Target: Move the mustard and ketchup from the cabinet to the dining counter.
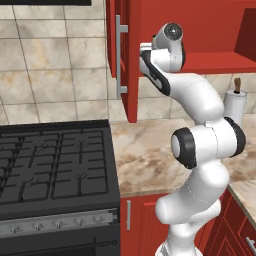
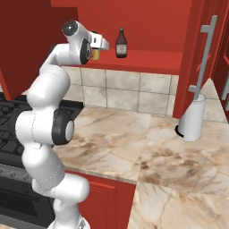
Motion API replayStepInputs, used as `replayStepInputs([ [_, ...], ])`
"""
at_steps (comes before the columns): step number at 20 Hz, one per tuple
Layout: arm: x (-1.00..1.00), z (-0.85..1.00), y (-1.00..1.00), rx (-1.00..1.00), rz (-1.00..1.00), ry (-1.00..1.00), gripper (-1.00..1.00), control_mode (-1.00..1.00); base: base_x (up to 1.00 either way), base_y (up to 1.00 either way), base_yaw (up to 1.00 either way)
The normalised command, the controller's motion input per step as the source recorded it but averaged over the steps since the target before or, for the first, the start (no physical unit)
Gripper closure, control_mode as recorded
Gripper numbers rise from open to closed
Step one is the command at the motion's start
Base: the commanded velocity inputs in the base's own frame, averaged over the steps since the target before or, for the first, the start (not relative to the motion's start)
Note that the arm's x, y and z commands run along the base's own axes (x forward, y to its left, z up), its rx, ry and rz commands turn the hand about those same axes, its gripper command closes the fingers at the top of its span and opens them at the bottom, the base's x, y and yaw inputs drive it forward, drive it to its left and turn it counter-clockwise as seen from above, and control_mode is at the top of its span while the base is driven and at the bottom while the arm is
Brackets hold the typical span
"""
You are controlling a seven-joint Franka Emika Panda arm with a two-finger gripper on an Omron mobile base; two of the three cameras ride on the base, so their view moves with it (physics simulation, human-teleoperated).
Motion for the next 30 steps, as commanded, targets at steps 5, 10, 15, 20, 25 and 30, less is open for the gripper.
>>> replayStepInputs([
  [5, 0.19, -0.06, 0.00, 0.00, 0.00, 0.00, -1.00, -1.00, 0.00, 0.00, 0.00],
  [10, 0.16, -0.11, 0.00, 0.00, 0.00, 0.00, 1.00, -1.00, 0.00, 0.00, 0.00],
  [15, 0.01, -0.04, -0.02, 0.01, 0.00, 0.00, 1.00, -1.00, 0.00, 0.00, 0.00],
  [20, -0.48, 0.00, -0.07, 0.00, 0.00, -0.06, 1.00, -1.00, 0.00, 0.00, 0.00],
  [25, -1.00, 0.00, -0.18, 0.00, 0.00, -0.15, 1.00, -1.00, 0.00, 0.00, 0.00],
  [30, -1.00, 0.00, -0.25, 0.00, 0.00, -0.12, 1.00, -1.00, 0.00, 0.00, 0.00],
])
